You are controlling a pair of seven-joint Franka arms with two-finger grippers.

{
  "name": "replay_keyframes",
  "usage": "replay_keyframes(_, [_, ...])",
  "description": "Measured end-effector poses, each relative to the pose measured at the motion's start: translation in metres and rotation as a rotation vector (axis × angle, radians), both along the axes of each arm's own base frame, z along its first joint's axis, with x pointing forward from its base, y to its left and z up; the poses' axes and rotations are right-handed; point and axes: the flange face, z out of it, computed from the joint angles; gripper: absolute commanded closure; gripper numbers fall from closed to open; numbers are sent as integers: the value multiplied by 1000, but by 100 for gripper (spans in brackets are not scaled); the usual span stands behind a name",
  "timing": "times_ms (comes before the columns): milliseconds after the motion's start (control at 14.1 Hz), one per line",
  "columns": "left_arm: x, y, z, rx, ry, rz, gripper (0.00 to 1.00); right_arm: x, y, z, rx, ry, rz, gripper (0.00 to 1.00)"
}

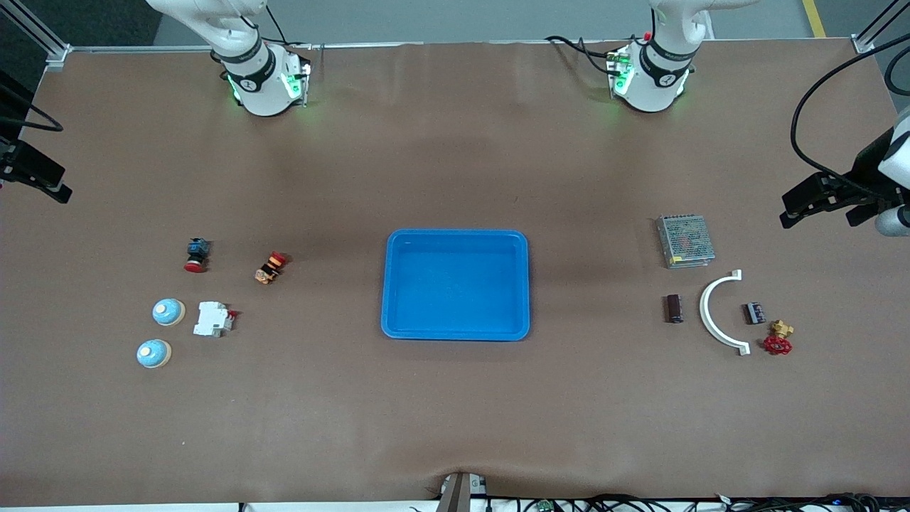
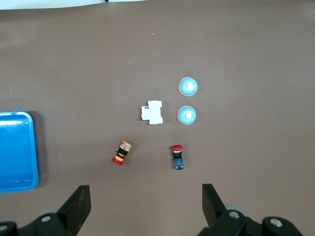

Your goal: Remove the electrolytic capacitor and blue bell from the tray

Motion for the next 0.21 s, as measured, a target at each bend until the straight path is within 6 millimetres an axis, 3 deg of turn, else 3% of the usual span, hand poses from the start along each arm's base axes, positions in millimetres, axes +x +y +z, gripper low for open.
replay_keyframes(213, [0, 0, 0, 0, 0, 0, 0, 4, 0, 4, -2, -40, 2, 0])
